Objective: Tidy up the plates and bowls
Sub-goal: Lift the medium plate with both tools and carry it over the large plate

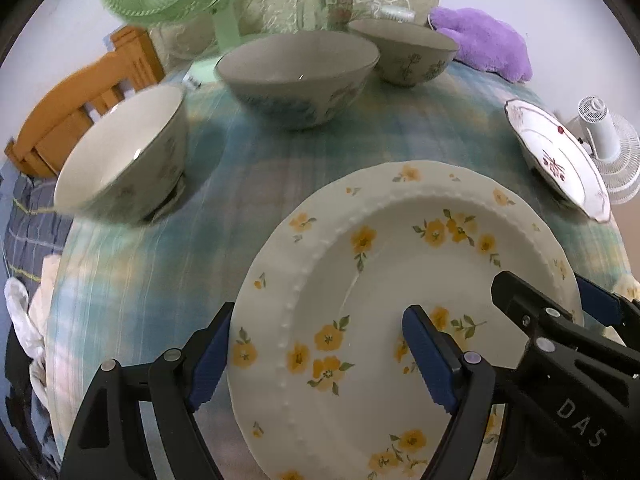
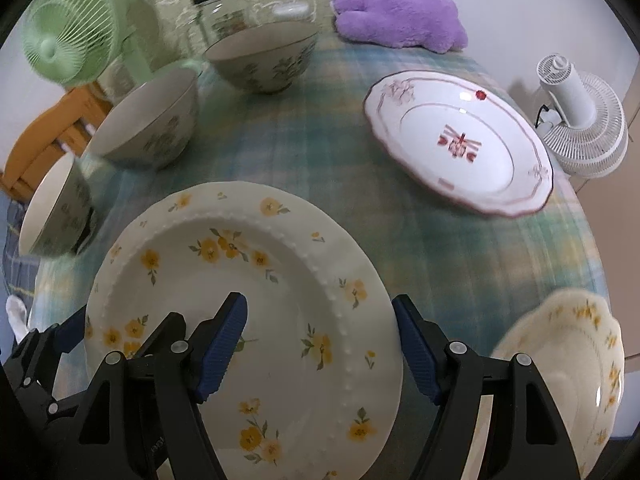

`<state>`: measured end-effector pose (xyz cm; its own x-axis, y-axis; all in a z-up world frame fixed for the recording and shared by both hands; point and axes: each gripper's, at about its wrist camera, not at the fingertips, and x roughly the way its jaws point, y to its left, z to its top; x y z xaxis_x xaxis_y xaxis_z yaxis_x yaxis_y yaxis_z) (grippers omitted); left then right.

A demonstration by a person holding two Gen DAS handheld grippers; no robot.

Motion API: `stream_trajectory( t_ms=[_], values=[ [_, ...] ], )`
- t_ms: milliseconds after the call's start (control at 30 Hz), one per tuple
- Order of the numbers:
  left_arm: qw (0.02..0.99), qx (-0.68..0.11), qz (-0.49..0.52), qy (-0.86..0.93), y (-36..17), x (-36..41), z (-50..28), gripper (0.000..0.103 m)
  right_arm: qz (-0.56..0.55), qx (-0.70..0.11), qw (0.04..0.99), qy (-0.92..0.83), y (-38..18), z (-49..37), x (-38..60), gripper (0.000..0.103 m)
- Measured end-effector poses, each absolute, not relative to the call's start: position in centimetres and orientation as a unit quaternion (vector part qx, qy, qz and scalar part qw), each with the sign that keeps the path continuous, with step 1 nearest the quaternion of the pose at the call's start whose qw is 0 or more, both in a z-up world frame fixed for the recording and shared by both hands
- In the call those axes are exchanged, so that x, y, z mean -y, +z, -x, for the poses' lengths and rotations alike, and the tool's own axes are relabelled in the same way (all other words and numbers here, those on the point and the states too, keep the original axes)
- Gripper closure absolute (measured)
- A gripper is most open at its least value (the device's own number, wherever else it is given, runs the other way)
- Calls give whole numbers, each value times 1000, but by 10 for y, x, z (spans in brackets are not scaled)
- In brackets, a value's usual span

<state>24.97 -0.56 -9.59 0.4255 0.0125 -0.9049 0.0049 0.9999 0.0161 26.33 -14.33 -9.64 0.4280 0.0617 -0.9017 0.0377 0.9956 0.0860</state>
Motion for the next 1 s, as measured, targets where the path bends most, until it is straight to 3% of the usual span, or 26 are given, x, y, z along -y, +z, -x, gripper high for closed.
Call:
stream_trajectory(
  t_ms=[233, 533, 1000],
  values=[
    [848, -529, -20, -8, -96, 4, -234, 21, -26, -538, 842, 30, -97, -242, 136, 27],
    [855, -519, -1, -9, -103, 5, -238, 13, -42, -546, 836, 31, -112, -258, 140, 29],
    [842, -539, 3, -28, -89, 1, -226, 14, -63, -558, 827, 4, -100, -242, 143, 29]
  ],
)
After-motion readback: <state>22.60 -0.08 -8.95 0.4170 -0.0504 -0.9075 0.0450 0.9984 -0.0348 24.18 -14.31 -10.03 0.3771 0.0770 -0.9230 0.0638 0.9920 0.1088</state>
